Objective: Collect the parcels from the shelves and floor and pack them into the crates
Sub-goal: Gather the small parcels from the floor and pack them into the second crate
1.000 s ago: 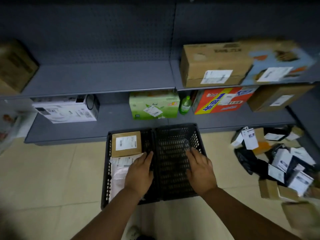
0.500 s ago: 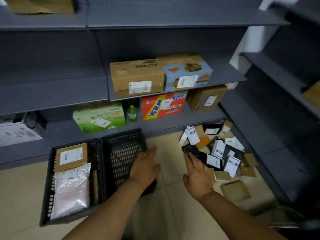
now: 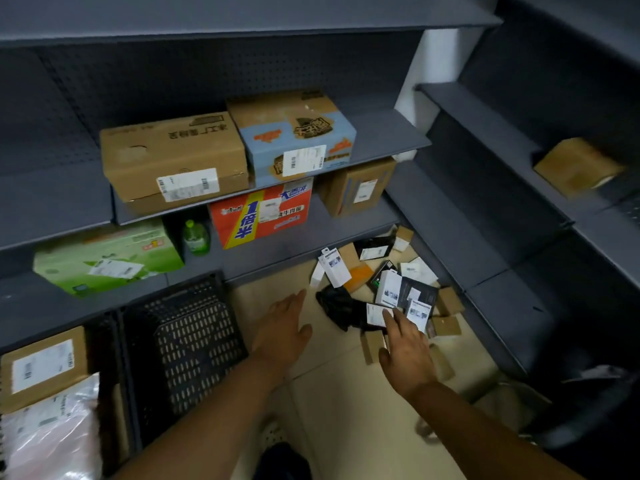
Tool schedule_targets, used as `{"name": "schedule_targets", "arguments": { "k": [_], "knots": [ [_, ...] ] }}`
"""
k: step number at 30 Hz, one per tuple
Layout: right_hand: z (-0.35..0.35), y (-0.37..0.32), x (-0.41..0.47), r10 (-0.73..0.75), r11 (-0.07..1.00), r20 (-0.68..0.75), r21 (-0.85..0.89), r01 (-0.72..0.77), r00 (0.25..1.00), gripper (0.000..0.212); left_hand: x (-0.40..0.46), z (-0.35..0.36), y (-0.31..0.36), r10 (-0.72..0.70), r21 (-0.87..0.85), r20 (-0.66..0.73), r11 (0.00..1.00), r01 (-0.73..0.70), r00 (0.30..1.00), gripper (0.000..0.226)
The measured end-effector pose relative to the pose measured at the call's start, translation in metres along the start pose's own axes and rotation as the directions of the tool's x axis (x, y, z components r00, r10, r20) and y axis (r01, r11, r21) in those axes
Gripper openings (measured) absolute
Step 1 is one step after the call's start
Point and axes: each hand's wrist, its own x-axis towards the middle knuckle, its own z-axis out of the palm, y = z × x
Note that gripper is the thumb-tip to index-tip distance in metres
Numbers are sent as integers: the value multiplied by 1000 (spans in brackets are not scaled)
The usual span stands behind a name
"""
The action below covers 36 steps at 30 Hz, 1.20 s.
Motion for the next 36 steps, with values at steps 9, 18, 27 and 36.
{"name": "schedule_targets", "arguments": {
  "k": [9, 18, 27, 36],
  "knots": [
    [2, 77, 86, 216, 973, 86, 69, -222, 973, 74, 107, 35, 33, 47, -19, 101, 999, -45, 994, 70],
    [80, 159, 178, 160, 987, 221, -17, -160, 962, 68, 192, 130, 22, -53, -68, 128, 996, 62, 990, 67],
    [244, 226, 275, 96, 993, 267, -94, -73, 959, 69, 276, 297, -41, -159, -89, 132, 981, 171, 978, 68],
    [415, 266, 341, 120, 982, 223, 114, -148, 967, 60, 337, 452, -133, -82, -117, 106, 989, 94, 991, 66]
  ]
}}
